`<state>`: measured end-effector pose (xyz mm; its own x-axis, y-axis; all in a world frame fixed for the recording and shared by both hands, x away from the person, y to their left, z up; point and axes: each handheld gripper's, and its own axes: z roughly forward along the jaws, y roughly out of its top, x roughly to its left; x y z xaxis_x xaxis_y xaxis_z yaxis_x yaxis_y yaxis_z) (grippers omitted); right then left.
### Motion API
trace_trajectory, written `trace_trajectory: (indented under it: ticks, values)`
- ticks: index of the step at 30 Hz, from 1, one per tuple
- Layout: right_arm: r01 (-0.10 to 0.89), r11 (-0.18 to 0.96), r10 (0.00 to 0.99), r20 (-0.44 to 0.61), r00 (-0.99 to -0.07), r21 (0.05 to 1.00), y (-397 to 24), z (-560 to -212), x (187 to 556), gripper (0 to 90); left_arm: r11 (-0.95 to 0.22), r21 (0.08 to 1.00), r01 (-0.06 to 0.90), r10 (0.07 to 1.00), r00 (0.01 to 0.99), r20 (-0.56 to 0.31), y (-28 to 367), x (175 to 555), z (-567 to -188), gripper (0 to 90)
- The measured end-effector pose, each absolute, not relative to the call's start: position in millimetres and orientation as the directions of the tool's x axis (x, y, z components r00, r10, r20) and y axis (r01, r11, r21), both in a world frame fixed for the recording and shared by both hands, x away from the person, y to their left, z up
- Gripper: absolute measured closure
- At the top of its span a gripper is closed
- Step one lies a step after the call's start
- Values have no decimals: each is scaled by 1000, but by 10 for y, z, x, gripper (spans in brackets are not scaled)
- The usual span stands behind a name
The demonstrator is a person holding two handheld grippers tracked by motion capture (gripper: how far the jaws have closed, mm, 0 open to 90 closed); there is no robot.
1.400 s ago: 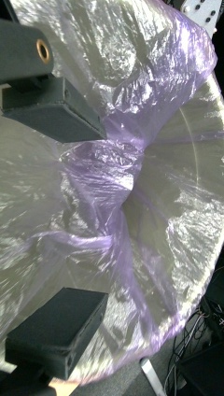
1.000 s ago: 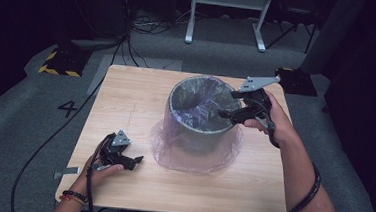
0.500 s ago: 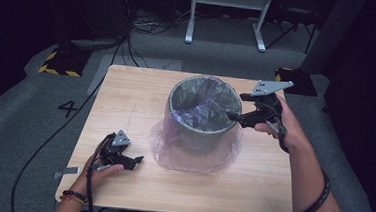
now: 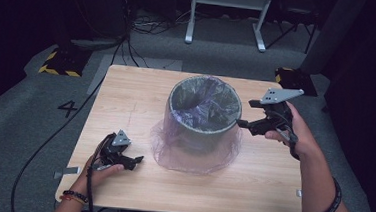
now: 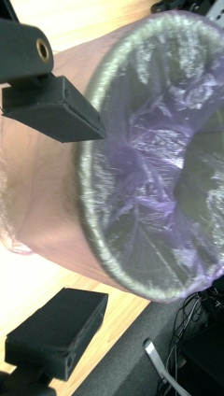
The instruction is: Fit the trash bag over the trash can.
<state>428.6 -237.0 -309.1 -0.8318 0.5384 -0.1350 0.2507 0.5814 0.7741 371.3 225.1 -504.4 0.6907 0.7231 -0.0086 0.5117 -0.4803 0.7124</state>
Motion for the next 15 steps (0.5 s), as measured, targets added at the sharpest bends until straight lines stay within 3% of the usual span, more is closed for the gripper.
trace_trajectory:
  ticks: [15]
  values:
    - [262, 629, 532, -159, -832, 732, -2459, -3362, 4190, 177, -481, 711, 513, 724, 690, -7, 2249, 3712, -5043, 127]
